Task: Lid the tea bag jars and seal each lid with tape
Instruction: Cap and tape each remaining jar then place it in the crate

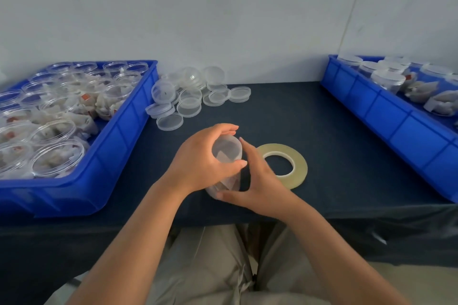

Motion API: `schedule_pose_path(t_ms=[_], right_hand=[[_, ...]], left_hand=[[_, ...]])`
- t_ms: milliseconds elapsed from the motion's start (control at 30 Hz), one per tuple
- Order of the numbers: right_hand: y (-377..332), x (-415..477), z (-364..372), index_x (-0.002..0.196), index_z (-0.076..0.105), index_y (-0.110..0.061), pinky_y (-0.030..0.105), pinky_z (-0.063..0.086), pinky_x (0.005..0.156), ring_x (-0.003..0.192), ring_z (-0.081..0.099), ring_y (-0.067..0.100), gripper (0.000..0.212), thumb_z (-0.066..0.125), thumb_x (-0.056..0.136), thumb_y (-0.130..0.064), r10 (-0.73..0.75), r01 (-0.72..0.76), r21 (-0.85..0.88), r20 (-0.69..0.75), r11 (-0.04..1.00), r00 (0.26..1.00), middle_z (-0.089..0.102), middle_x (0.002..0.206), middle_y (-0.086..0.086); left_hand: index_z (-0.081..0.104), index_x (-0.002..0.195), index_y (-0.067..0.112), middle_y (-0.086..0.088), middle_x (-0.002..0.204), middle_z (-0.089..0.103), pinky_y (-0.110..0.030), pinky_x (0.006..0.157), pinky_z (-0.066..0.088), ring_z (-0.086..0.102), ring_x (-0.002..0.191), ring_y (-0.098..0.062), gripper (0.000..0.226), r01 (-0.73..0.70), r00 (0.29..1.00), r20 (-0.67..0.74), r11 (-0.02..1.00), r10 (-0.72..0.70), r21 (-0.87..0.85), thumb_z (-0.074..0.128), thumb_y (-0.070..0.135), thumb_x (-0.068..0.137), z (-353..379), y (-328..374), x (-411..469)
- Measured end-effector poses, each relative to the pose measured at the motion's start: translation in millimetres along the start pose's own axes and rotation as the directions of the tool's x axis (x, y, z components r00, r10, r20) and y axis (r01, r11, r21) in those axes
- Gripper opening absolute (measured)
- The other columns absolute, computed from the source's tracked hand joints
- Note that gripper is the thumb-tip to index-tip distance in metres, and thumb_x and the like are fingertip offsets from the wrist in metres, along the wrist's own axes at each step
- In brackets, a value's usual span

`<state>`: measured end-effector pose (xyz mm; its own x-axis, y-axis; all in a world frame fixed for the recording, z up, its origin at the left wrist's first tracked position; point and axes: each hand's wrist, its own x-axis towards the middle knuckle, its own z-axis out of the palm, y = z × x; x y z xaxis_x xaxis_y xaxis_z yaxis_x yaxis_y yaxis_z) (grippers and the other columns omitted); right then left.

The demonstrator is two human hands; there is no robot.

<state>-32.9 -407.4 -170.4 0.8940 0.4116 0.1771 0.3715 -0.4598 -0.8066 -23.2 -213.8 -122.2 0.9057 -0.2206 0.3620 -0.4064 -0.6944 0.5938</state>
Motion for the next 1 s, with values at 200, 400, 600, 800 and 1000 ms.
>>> schedule_pose_path(t_ms=[200, 400, 600, 800, 1000], right_hand=[[42.9, -26.6, -61.9, 0.161, 0.042, -0.026, 0.032, 0.008, 0.129, 0.161, 0.016, 0.012, 0.080, 0.046, 0.098, -0.075, 0.174, -0.128, -0.711, -0.008, 0.691, 0.985, 0.028, 0.172, -0.008], [51.4, -56.0, -62.1, 0.117, 0.068, -0.029, 0.022, 0.039, 0.102, 0.120, 0.055, 0.006, 0.056, 0.050, 0.091, -0.075, 0.056, -0.119, -0.550, -0.131, 0.827, 0.990, 0.064, 0.114, -0.021], [12.2, -71.1, -55.6, 0.093, 0.053, -0.043, 0.015, 0.041, 0.075, 0.098, 0.057, 0.003, 0.036, 0.057, 0.084, -0.078, -0.016, -0.060, -0.260, -0.280, 0.964, 0.960, 0.061, 0.099, -0.023], [-18.2, -79.8, -56.7, 0.095, 0.053, -0.042, 0.016, 0.040, 0.074, 0.095, 0.058, 0.011, 0.032, 0.066, 0.082, -0.069, -0.113, 0.067, -0.140, -0.354, 0.988, 0.929, 0.061, 0.101, -0.021], [-26.4, -83.1, -60.2, 0.094, 0.056, -0.036, 0.015, 0.041, 0.077, 0.101, 0.057, 0.011, 0.039, 0.068, 0.079, -0.070, -0.125, 0.077, -0.162, -0.310, 0.984, 0.943, 0.061, 0.105, -0.019]], left_hand=[[0.063, 0.134, 0.041, 0.024, 0.129, 0.063, -0.013, 0.100, 0.042, 0.057, 0.124, 0.002, 0.074, -0.062, 0.998, 0.007, 0.998, 0.062, -0.034, 0.082, 0.073, 0.070, 0.0, -1.5, 2.6], [0.060, 0.146, 0.026, 0.012, 0.149, 0.056, -0.043, 0.122, 0.037, 0.045, 0.144, -0.010, 0.095, -0.174, 0.985, 0.017, 0.978, 0.173, 0.120, 0.079, 0.078, 0.068, -8.9, 1.3, -0.5], [0.070, 0.134, 0.013, -0.003, 0.146, 0.061, -0.049, 0.123, 0.035, 0.050, 0.143, -0.025, 0.067, -0.229, 0.907, -0.266, 0.911, 0.328, 0.343, 0.072, 0.063, 0.090, 2.0, 27.6, -26.6], [0.071, 0.135, 0.012, 0.008, 0.137, 0.067, -0.036, 0.122, 0.039, 0.056, 0.136, -0.008, 0.043, -0.255, 0.931, -0.261, 0.966, 0.256, 0.039, 0.062, 0.040, 0.104, 17.6, 56.4, -45.6], [0.077, 0.121, 0.019, 0.013, 0.124, 0.074, -0.023, 0.102, 0.051, 0.068, 0.121, -0.010, 0.027, -0.240, 0.919, -0.355, 0.958, 0.172, -0.157, 0.071, 0.033, 0.098, 14.3, 66.9, -48.2]])
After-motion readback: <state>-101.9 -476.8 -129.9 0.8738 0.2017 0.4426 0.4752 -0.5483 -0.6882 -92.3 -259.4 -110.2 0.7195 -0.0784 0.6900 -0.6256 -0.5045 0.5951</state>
